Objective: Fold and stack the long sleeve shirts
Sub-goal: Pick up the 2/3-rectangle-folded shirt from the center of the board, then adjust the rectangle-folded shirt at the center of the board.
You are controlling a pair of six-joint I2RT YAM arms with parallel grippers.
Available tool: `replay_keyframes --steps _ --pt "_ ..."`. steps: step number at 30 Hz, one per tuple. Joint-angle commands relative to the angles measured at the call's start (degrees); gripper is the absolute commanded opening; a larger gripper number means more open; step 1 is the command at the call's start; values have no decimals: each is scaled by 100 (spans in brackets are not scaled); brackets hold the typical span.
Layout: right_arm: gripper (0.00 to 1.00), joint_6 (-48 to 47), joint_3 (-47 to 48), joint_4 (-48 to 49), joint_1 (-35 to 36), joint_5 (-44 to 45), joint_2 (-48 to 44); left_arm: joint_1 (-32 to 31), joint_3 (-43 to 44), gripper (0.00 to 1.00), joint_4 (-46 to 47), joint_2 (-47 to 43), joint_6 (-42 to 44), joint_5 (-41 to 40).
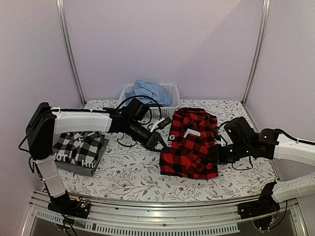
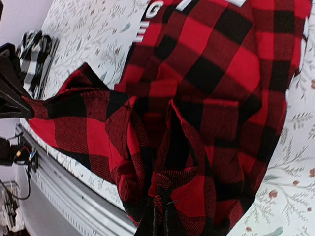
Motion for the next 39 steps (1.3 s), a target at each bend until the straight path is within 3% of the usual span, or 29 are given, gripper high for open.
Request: replay_keyframes --steps 1,6,11,15,19,23,26,31,39 --pt "1 669 -720 -601 697 -772 -496 -481 -963 0 -566 -84 400 991" --pt "19 1222 -1199 -645 1106 -845 -753 -812 -1466 10 -625 13 387 861" --pt "49 1215 -754 -1116 1109 -268 -906 -782 -1365 48 -616 -275 349 498" --pt "60 1189 -323 -1433 1110 341 -967 -602 -1218 54 -700 -504 469 453" --pt "60 1230 -25 -1342 1090 1226 -824 -257 -883 49 -559 -397 159 -182" --pt "55 1049 218 -952 742 1420 -94 -146 -175 47 -522 195 -133 -865" --pt "49 883 140 -233 322 1190 468 -81 131 46 -357 660 -388 -1098" --pt "49 620 -19 664 -296 681 980 -69 388 47 -220 1125 -683 -1158" --pt "47 398 -277 1646 -711 73 1710 -83 569 47 -67 1465 -827 -1156"
